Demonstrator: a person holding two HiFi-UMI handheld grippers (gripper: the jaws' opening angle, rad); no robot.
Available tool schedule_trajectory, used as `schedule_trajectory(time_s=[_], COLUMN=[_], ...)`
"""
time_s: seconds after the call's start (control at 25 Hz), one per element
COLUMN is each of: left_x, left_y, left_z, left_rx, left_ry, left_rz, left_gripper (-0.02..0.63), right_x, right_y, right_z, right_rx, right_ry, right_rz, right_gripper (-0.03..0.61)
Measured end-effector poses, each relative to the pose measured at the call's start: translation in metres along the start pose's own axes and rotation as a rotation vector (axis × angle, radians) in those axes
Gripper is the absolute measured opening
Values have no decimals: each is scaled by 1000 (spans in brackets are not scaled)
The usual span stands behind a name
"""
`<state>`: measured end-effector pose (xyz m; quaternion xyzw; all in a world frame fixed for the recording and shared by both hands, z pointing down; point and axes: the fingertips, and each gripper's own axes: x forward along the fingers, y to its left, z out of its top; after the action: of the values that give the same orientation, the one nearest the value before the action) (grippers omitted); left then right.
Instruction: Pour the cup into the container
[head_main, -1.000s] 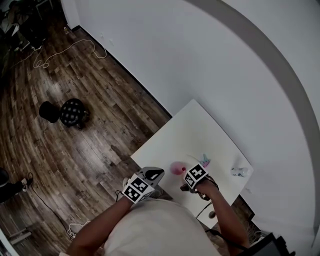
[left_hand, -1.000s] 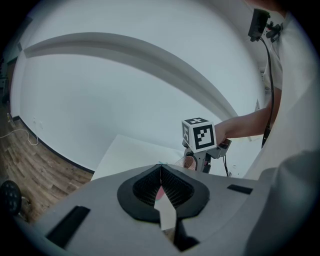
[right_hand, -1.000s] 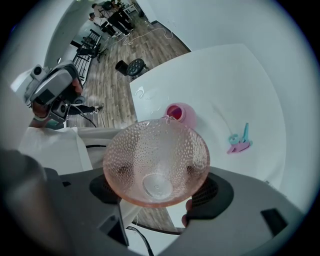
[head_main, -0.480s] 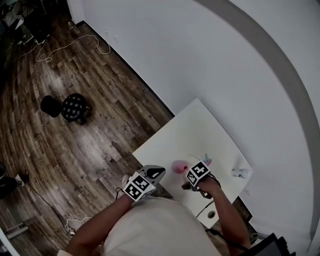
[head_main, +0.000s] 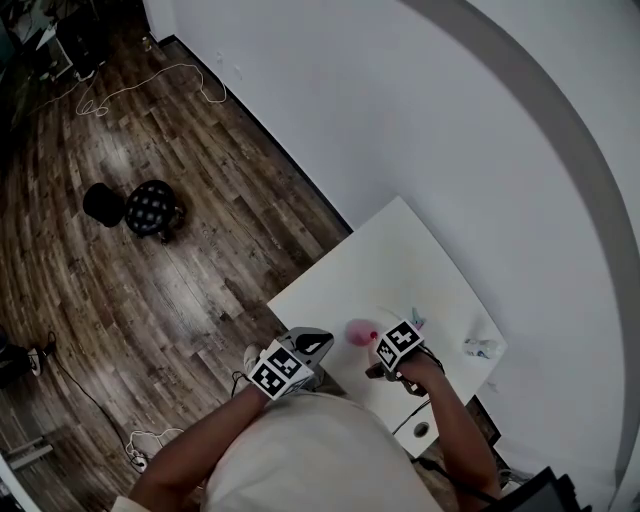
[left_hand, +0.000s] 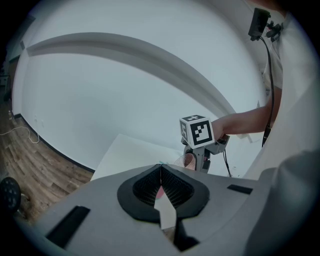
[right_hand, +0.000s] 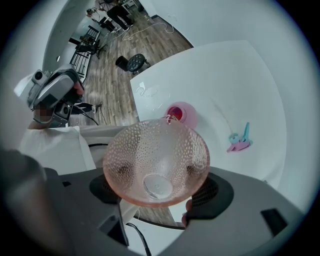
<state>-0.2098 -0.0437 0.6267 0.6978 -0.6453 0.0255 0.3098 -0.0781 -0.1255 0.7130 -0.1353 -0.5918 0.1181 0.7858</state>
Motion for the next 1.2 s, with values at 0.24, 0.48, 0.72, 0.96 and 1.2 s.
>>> schedule_trajectory(time_s=[0.24, 0.48, 0.72, 0.96, 1.2], left_x=[-3, -3, -8, -5, -5], left_y=[1, 3, 0, 2, 1], left_z=[1, 2, 6, -3, 2], left_rx=[-9, -6, -10, -6, -13], left_ry=[9, 3, -2, -1, 2], left_rz=[-4, 0, -9, -5, -8], left_gripper=[12, 12, 12, 12, 12], right_x=[-1, -3, -6, -4, -4], right_y=[2, 2, 5, 3, 1], right_z=[1, 1, 0, -1, -2], right_rx=[2, 2, 3, 5, 3], right_ry=[15, 25, 39, 51, 64], right_rz=[4, 8, 9, 13, 20], right_gripper=[368, 368, 368, 368, 370])
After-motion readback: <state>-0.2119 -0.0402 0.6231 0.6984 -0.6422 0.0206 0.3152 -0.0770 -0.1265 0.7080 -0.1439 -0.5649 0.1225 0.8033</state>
